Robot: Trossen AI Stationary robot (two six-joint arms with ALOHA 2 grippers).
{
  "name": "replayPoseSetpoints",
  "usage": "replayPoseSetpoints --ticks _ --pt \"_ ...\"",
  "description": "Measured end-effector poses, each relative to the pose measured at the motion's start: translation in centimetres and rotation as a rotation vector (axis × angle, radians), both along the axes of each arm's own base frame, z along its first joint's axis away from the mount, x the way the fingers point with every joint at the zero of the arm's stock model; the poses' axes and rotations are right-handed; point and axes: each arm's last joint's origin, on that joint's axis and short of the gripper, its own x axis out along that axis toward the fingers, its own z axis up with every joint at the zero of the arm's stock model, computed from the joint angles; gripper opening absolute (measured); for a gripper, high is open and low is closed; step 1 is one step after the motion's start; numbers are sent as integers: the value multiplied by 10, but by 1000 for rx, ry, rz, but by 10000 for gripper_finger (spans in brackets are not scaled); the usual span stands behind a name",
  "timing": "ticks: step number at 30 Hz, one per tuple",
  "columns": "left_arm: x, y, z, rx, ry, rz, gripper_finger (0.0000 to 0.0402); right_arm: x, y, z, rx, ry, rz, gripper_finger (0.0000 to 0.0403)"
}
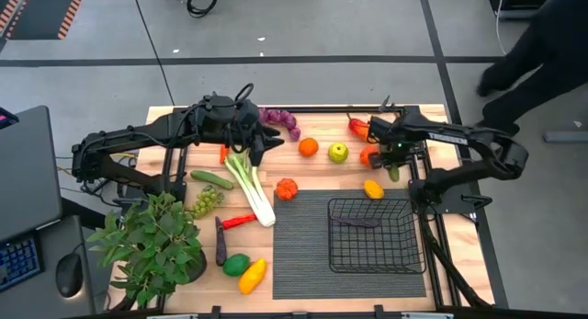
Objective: Build produce basket
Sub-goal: Put the right cucumber into the wire basket
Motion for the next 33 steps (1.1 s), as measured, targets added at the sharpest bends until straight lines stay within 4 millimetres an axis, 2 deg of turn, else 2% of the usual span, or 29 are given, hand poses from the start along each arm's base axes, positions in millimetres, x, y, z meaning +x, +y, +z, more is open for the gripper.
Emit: replayPoseSetpoints --ticks 7,12,16,20,26,30,33 --pt "0 1 0 7 1 35 172 7 12 56 -34 -228 54 135" --pt "0 2 1 -3 -7 90 172 16 29 94 -24 -434 289 136" --pt "0 3 1 -2 -8 97 172 21 46 116 -33 -535 489 136" --pt "0 2 1 -4 -8 96 172 27 68 128 7 -621 645 136" --pt "-1 1 -1 -65 4 71 172 30 101 129 152 -644 769 136" --pt "-2 -4 -17 -80 157 49 173 30 119 129 272 -645 800 138" --pt "2 -7 -34 -82 307 24 185 29 131 128 285 -613 794 142"
